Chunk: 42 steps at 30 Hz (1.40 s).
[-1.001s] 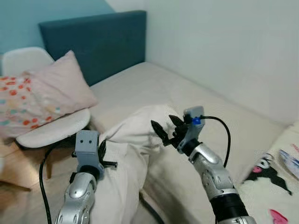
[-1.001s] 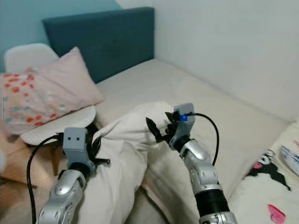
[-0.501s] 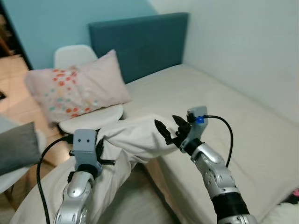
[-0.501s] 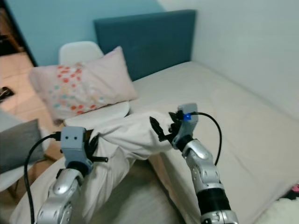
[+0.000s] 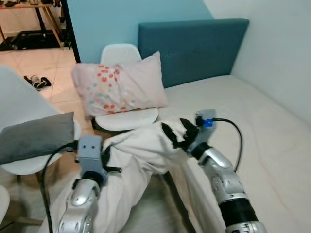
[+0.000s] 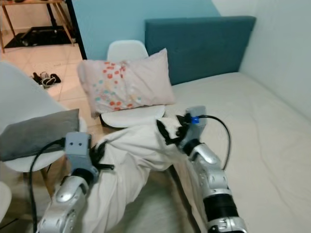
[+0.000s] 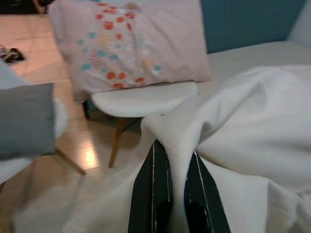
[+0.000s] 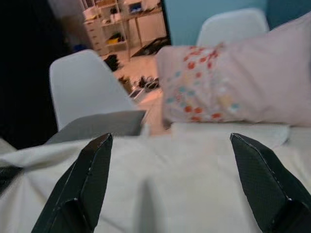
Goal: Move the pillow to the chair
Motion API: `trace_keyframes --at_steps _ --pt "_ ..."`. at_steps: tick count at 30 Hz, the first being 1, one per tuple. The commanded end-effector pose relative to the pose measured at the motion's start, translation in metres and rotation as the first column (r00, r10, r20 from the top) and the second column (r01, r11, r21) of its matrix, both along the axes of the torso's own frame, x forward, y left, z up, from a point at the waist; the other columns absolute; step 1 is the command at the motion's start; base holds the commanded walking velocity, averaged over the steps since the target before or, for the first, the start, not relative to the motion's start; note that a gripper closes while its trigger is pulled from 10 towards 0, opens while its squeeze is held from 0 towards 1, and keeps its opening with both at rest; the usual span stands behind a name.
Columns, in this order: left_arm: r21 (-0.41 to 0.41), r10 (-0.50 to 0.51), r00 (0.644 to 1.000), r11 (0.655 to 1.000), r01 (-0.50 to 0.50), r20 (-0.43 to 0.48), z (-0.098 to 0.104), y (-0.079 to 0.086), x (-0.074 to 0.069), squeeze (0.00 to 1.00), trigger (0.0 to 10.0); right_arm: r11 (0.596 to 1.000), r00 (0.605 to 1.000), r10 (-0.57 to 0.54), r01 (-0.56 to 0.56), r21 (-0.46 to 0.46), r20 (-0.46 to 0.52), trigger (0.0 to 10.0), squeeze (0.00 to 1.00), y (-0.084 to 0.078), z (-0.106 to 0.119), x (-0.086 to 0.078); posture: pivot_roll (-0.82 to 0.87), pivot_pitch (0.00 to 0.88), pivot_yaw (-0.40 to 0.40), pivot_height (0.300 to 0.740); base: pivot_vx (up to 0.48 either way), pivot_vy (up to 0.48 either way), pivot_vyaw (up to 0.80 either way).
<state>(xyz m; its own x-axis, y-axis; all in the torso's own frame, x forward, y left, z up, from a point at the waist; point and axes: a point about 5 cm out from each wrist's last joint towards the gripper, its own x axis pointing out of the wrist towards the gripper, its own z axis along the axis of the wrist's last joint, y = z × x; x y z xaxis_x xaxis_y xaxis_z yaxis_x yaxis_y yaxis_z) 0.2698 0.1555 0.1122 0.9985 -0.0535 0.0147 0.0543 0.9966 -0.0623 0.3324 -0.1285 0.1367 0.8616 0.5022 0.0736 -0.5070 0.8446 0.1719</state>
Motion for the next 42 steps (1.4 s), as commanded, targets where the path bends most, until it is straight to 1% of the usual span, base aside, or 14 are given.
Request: trace_keyframes --at_steps 1,3,7,17,22,26,33,35,42 --pt "-0.022 -0.029 0.997 0.999 0.031 0.076 0.0145 -0.003 0.0023 0.0 10.0 1.0 1.0 0.002 -0.002 -0.001 -0.007 10.0 0.0 0.0005 -0.0021 -0.0009 0.05 0.0 -0.033 0.74 0.0 0.0 0.79" --pt "-0.041 -0.051 0.996 0.998 0.054 0.08 0.0151 -0.0045 0.0019 0.0 10.0 1.0 1.0 0.004 -0.004 0.0 -0.006 10.0 0.0 0.0006 -0.0026 -0.0014 0.05 0.0 -0.031 0.74 0.0 0.0 0.79" --pt "-0.041 -0.054 0.995 0.998 0.058 0.082 0.0153 -0.0049 0.0019 0.0 10.0 1.0 1.0 0.004 -0.004 0.0 -0.006 10.0 0.0 0.0005 -0.0027 -0.0014 0.05 0.0 -0.031 0.74 0.0 0.0 0.79" --pt "0.002 -0.058 0.994 0.998 0.058 0.094 0.0172 -0.0054 0.001 0.0 10.0 1.0 1.0 0.011 -0.011 -0.003 0.0 10.0 0.0 0.0014 -0.0019 -0.0016 0.05 0.0 -0.033 0.74 0.0 0.0 0.79" --pt "-0.014 -0.058 0.994 0.998 0.059 0.089 0.017 -0.0046 0.0017 0.0 10.0 1.0 1.0 0.019 -0.019 0.021 0.008 10.0 0.0 0.0019 0.0001 -0.0017 0.05 0.0 -0.034 0.74 0.309 0.0 0.79" --pt "-0.015 -0.056 0.994 0.998 0.058 0.089 0.0173 -0.0046 0.0022 0.0 10.0 0.999 1.0 0.011 -0.011 0.031 0.014 10.0 0.0 0.001 0.0016 -0.0017 0.05 0.0 -0.033 0.74 0.356 0.0 0.0" --pt "-0.009 -0.053 0.994 0.998 0.054 0.091 0.0181 -0.0043 0.0027 0.0 10.0 1.0 0.999 0.022 -0.022 0.002 0.023 10.0 0.0 0.0029 0.0024 -0.002 0.05 0.0 -0.035 0.74 0.356 0.0 0.12" --pt "-0.006 -0.052 0.994 0.999 0.053 0.092 0.0184 -0.0043 0.0027 0.0 10.0 0.999 0.999 0.032 -0.031 -0.014 0.026 10.0 0.0 0.0039 0.0021 -0.0024 0.05 0.0 -0.036 0.74 0.356 0.0 0.8" --pt "0.001 -0.053 0.994 0.999 0.053 0.095 0.0192 -0.0048 0.0024 0.0 10.0 0.999 0.999 0.037 -0.036 -0.019 0.028 10.0 0.0 0.0044 0.0023 -0.0027 0.05 0.0 -0.037 0.74 0.349 0.0 0.8"
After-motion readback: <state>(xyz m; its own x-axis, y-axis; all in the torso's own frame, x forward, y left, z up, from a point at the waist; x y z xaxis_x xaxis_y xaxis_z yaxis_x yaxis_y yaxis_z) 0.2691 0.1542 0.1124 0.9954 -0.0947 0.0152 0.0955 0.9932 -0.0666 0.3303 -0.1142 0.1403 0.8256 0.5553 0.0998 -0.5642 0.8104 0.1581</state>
